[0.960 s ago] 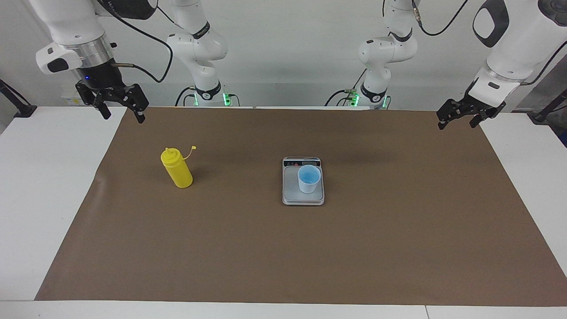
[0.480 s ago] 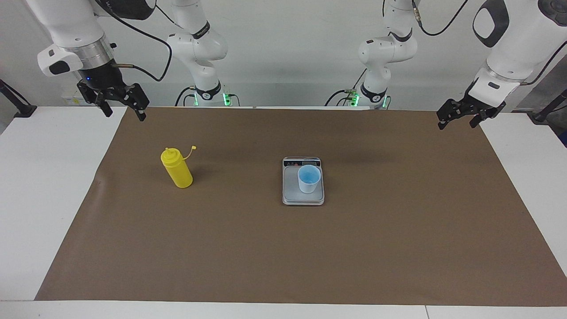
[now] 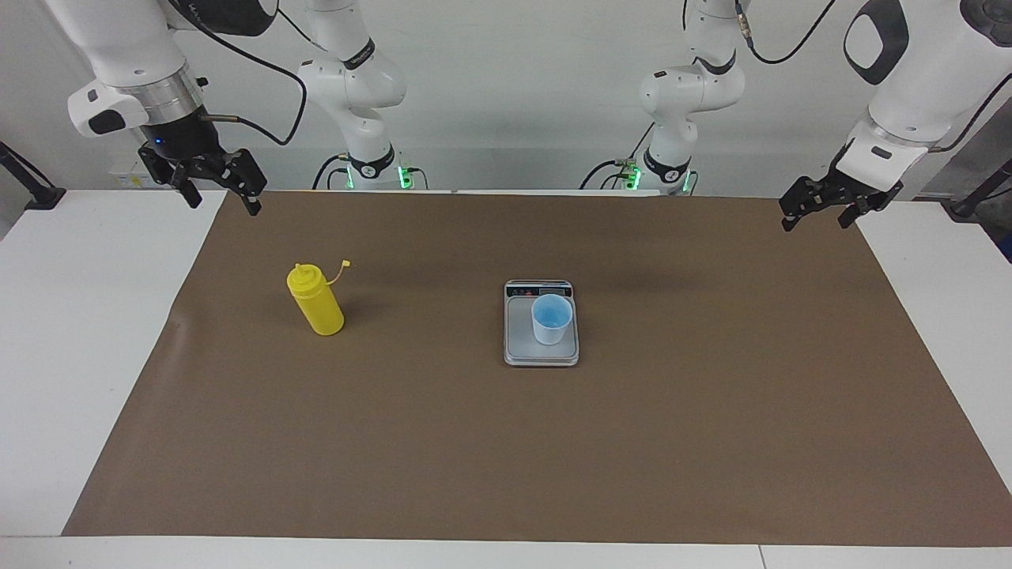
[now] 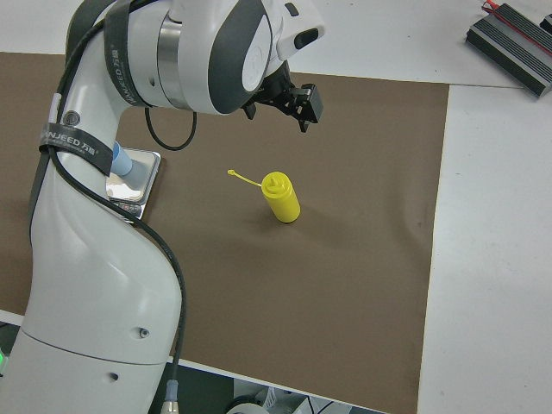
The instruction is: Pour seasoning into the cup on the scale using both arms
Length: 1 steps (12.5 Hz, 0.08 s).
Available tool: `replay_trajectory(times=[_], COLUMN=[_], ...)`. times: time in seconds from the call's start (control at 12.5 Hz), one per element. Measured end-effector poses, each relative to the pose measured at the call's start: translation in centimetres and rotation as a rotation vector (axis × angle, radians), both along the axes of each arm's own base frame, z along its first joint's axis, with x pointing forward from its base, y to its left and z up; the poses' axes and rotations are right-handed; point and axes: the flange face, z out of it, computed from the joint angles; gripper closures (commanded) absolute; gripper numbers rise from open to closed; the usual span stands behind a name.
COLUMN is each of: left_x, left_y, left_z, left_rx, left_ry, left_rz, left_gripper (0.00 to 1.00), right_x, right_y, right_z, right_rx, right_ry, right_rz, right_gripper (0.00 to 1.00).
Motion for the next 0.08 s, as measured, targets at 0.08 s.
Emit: replay_trajectory(times=[0.08], left_x=[0.00], left_y=[0.00], left_z=[0.00], left_rx=[0.000], left_ry=[0.000], left_rz=[0.000], left_gripper=[0.00], right_x=[-0.01], right_y=[0.00], right_z=[-0.08], right_rx=[0.000], right_ry=[0.002], right_rz=[0.000], right_gripper=[0.00])
